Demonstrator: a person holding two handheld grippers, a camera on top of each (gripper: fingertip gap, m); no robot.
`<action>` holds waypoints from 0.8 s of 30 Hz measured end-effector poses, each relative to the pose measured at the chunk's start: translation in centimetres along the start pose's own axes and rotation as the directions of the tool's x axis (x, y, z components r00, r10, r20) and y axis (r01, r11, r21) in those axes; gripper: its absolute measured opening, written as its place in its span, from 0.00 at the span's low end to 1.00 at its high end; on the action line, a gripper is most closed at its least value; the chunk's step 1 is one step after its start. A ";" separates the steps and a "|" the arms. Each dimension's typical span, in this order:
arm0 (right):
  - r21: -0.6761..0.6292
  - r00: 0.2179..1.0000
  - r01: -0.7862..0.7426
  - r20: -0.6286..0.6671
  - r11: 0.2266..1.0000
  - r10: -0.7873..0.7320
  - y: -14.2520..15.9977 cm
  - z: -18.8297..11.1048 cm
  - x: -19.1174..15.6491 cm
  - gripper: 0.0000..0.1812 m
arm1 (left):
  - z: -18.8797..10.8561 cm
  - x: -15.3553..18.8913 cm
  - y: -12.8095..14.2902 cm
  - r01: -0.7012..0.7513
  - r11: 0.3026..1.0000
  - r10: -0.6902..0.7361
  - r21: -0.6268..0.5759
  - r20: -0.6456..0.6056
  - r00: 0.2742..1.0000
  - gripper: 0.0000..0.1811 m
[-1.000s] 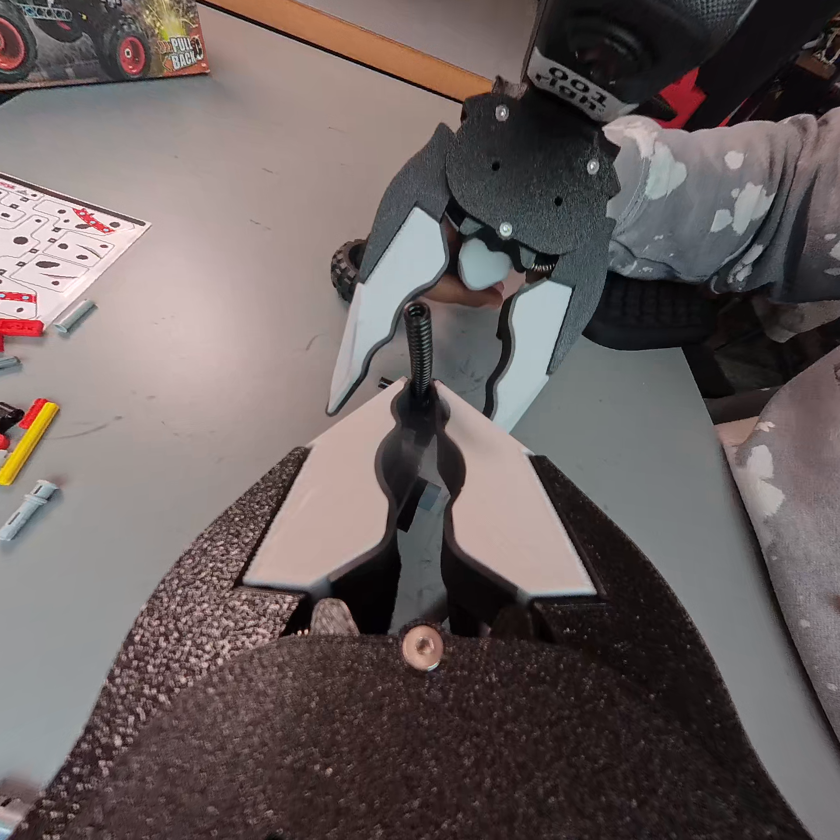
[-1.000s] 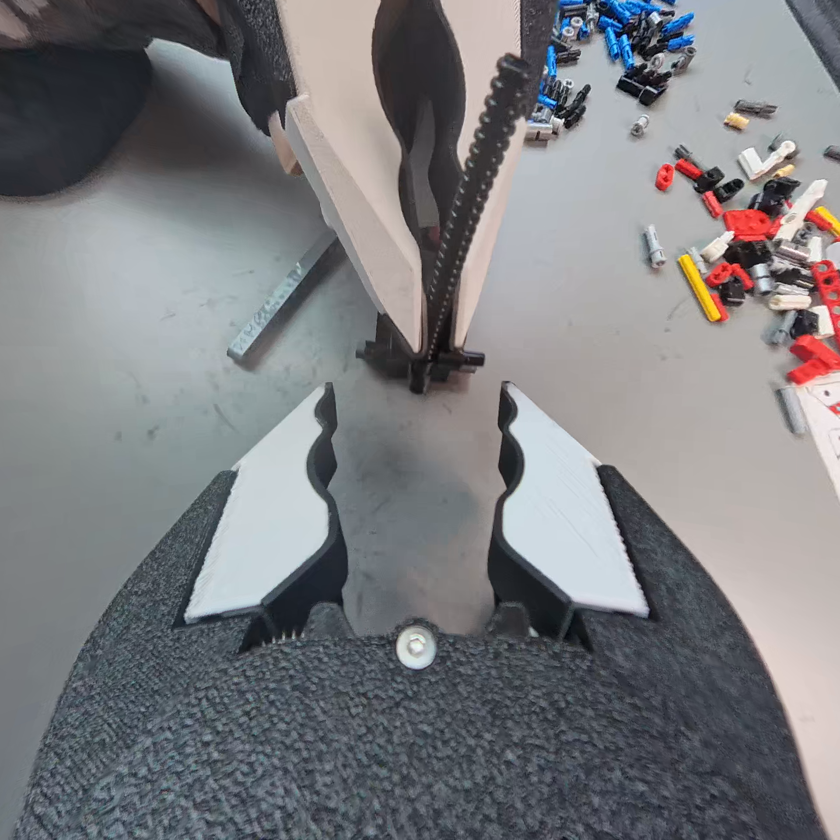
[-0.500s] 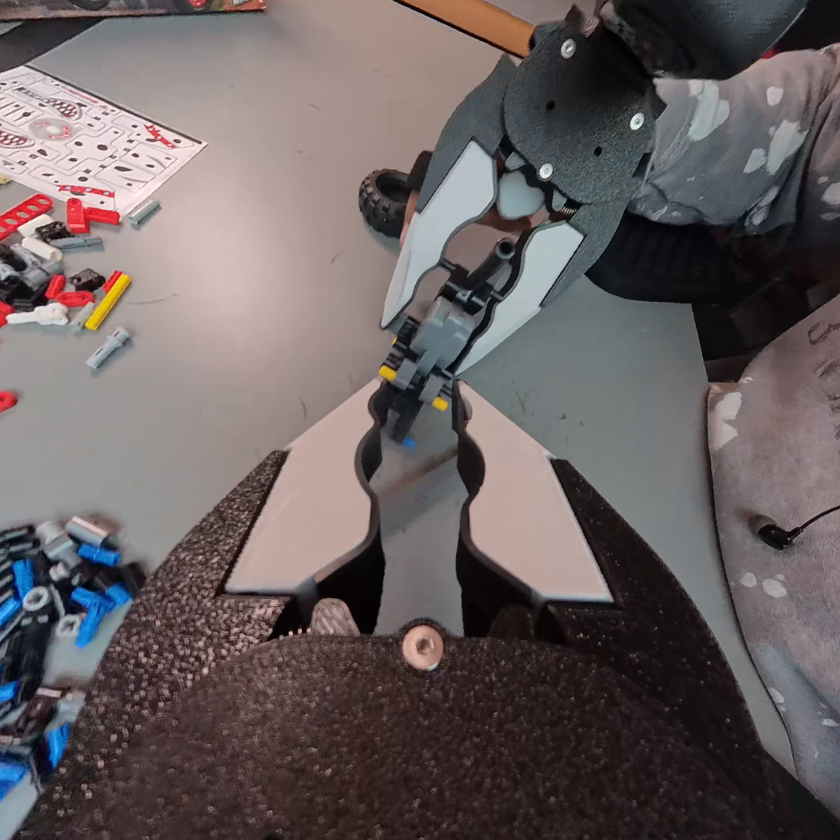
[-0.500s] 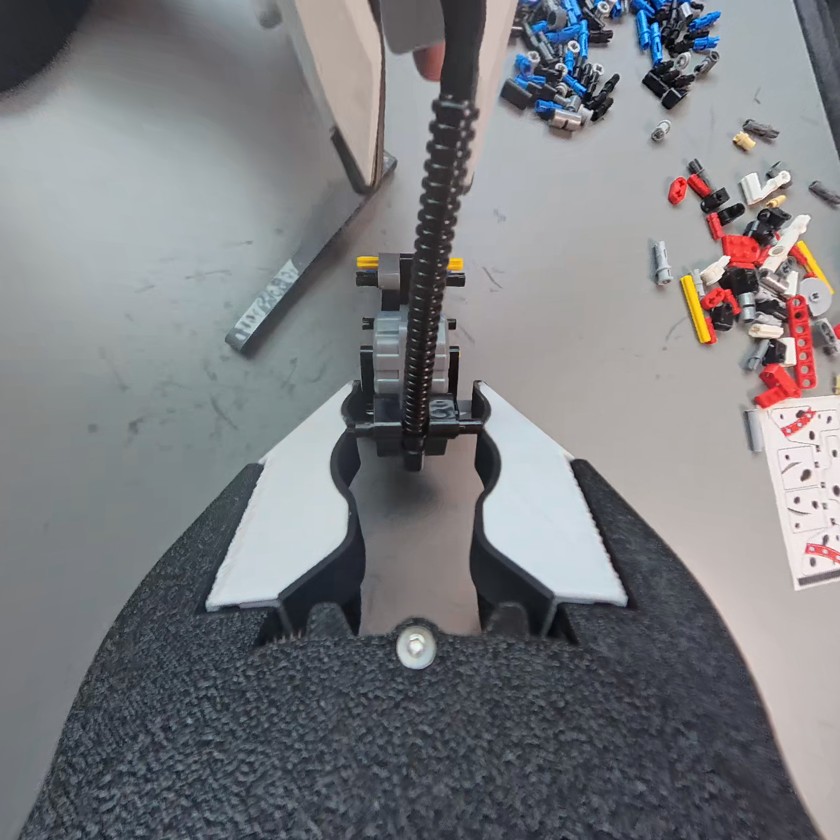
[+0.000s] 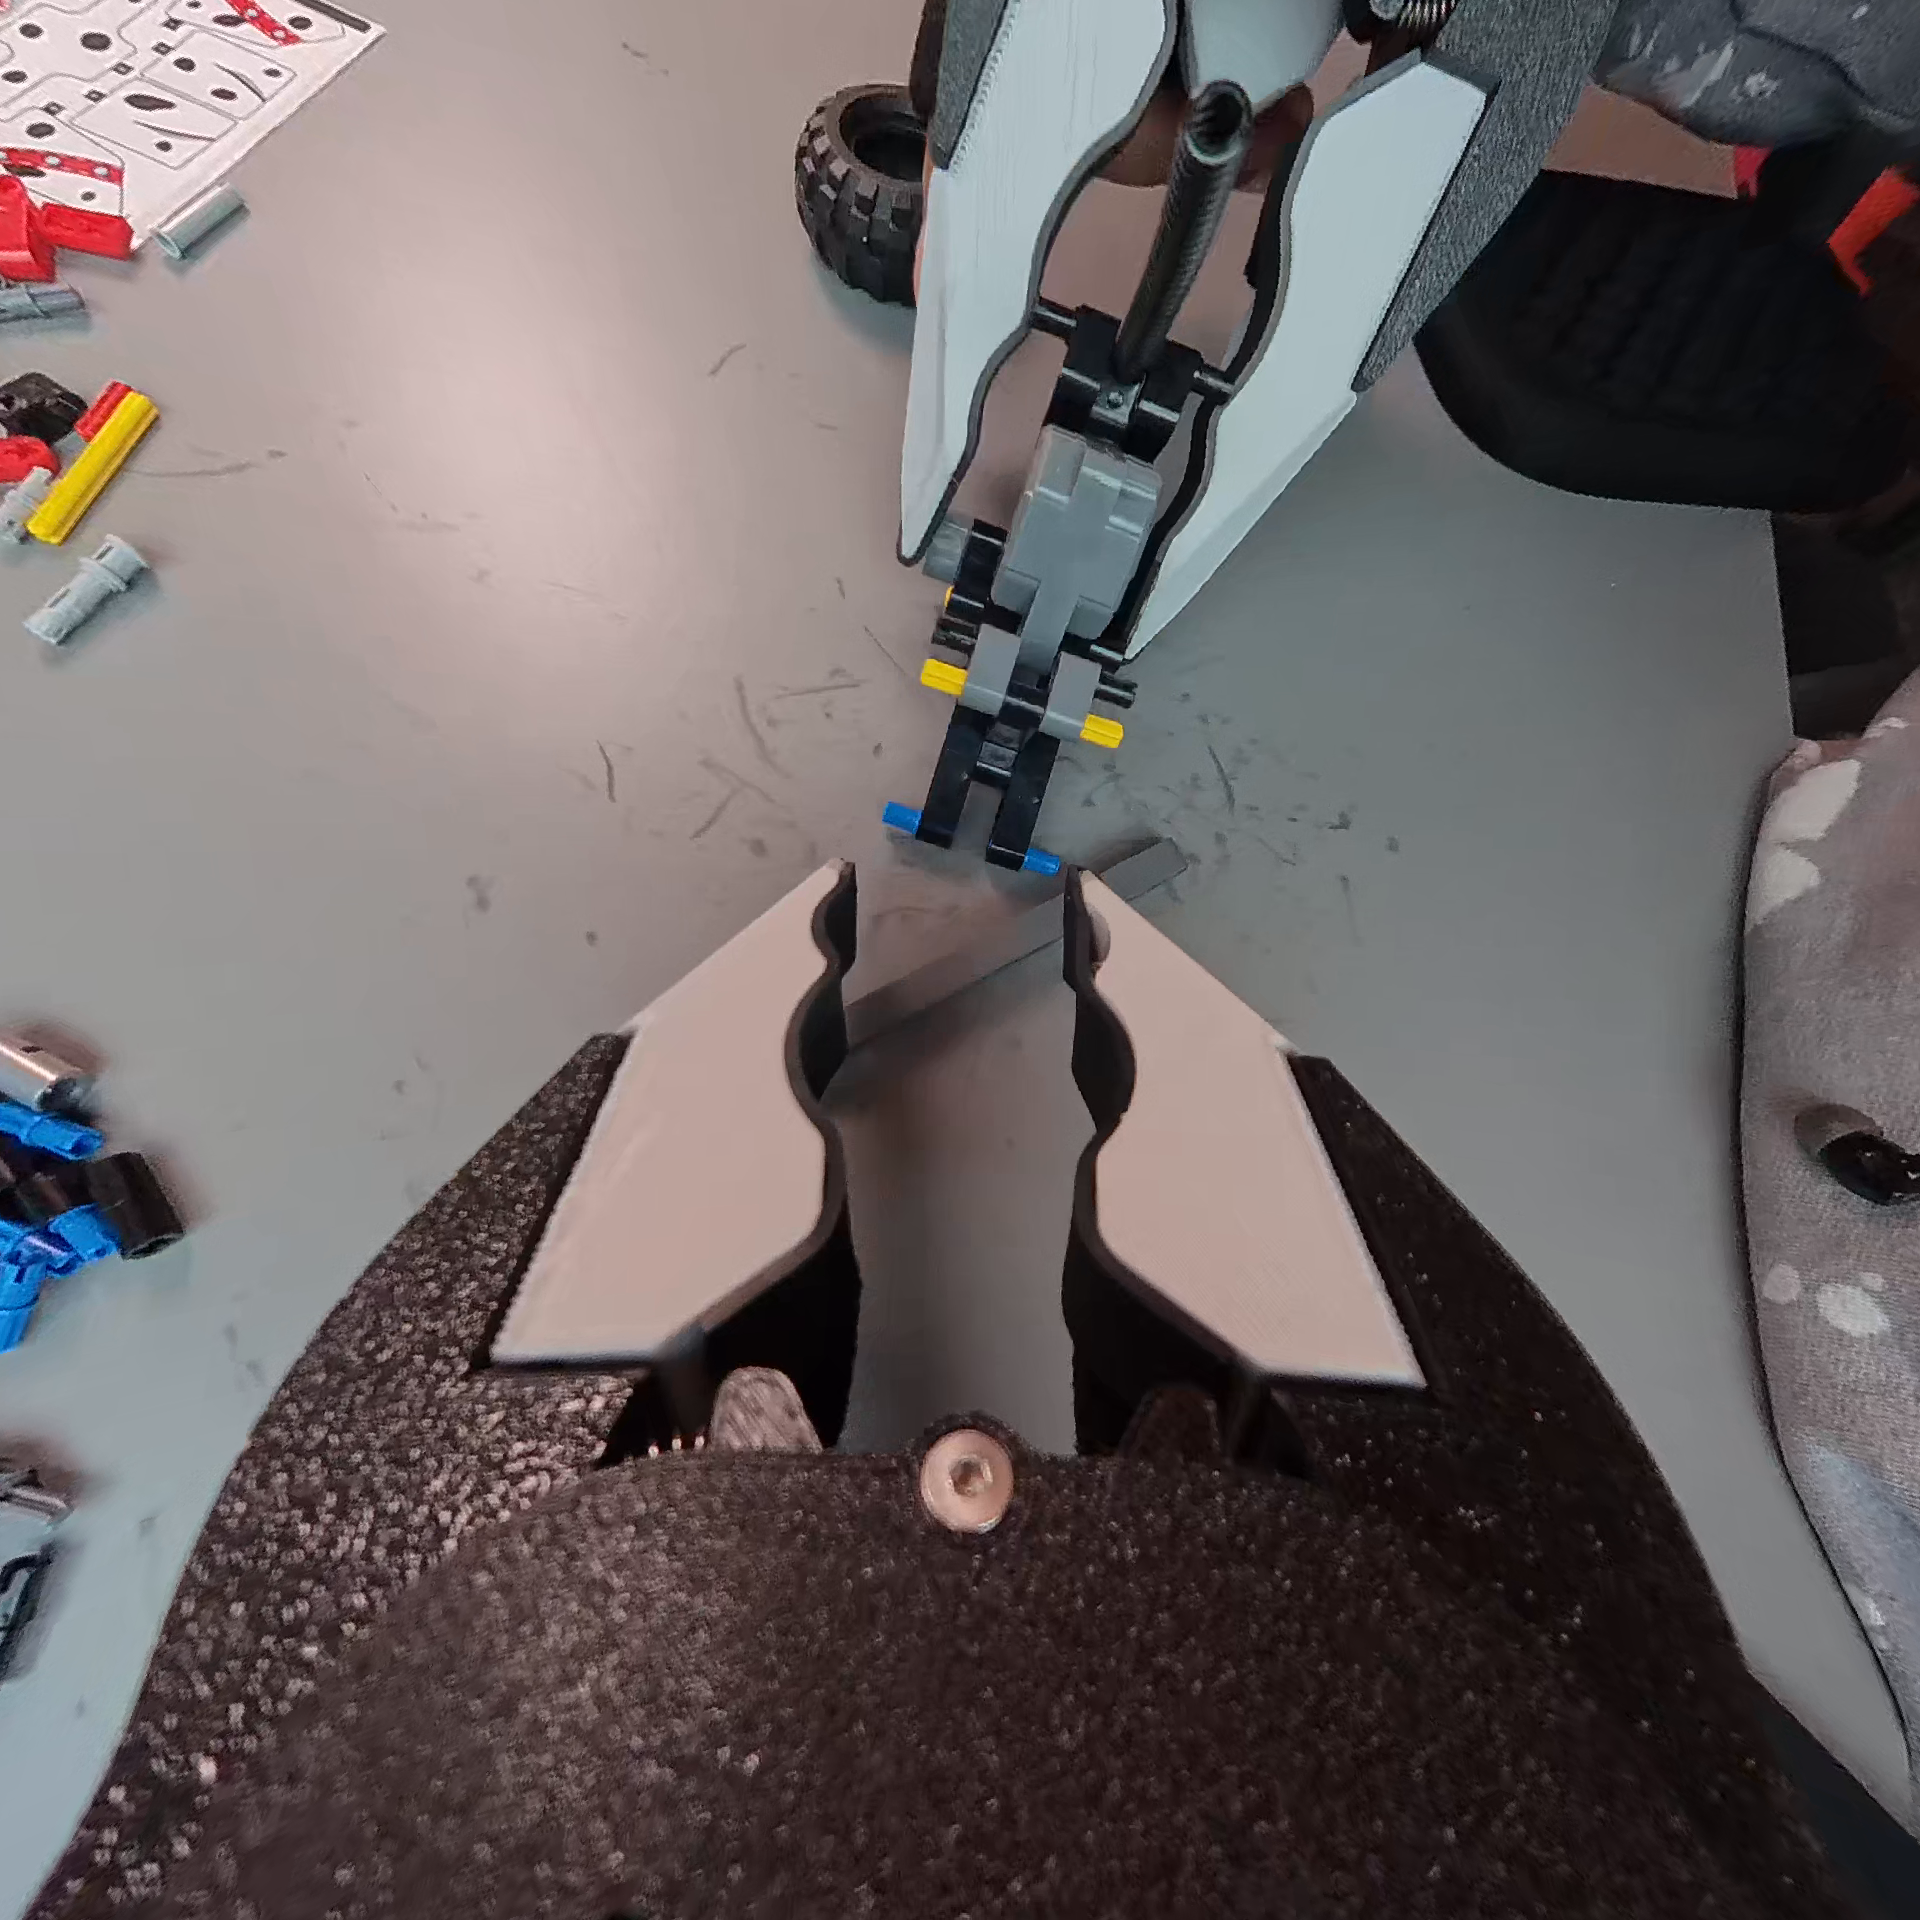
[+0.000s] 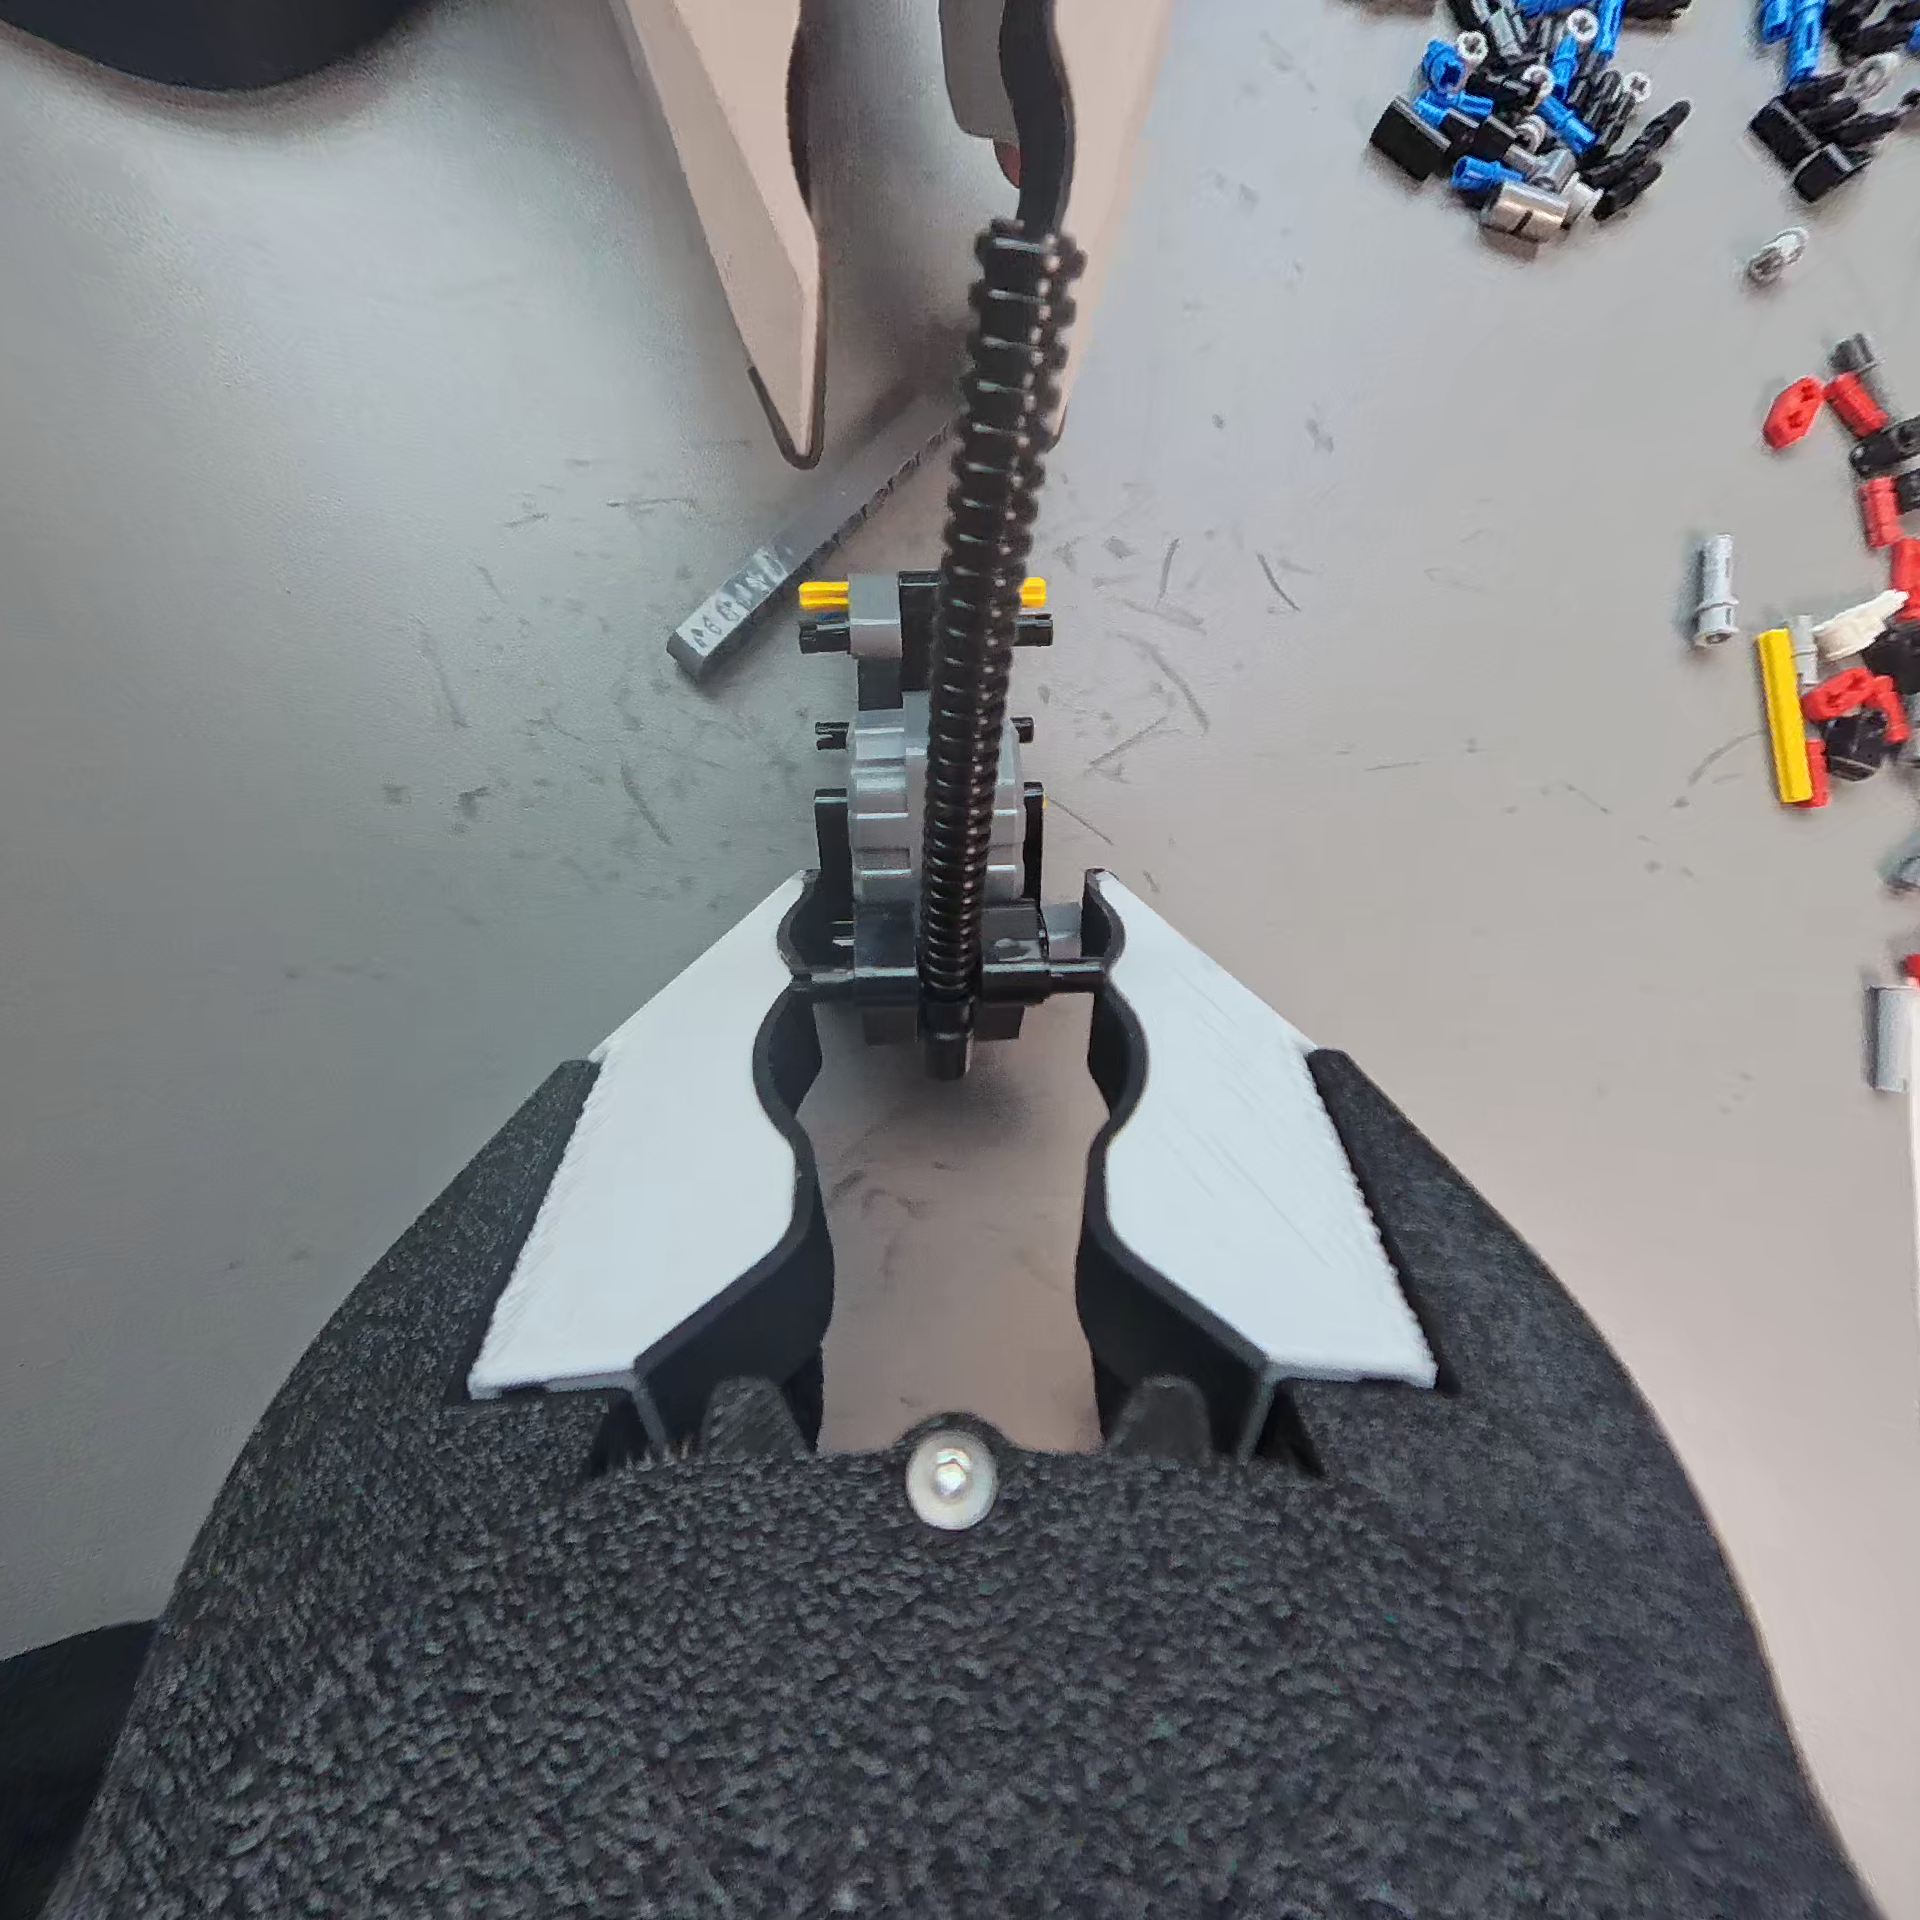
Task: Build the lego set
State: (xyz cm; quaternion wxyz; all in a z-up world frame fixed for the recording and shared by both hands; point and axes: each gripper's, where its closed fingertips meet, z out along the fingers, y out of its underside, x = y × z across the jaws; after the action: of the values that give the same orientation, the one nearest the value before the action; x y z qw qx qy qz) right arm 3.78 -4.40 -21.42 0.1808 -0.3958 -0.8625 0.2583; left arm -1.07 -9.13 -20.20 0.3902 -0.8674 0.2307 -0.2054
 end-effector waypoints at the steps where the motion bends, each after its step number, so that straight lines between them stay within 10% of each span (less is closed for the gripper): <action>1: -0.005 1.000 -0.016 0.020 1.000 0.016 0.0 0.1 0.1 0.27 | 0.1 0.0 0.2 -0.002 1.000 0.002 -0.007 0.003 1.000 0.22; 24: 0.038 0.993 -0.089 -0.069 0.995 0.091 0.0 -1.3 0.6 0.33 | -1.3 -3.0 3.1 -0.089 0.987 0.108 -0.136 0.142 0.984 0.21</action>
State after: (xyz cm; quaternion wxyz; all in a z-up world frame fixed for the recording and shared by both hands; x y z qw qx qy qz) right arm 4.10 -3.59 -20.25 0.2060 -0.4400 -0.8323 0.2670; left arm -4.96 -10.05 -22.36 0.3593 -0.8912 0.2562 -0.1051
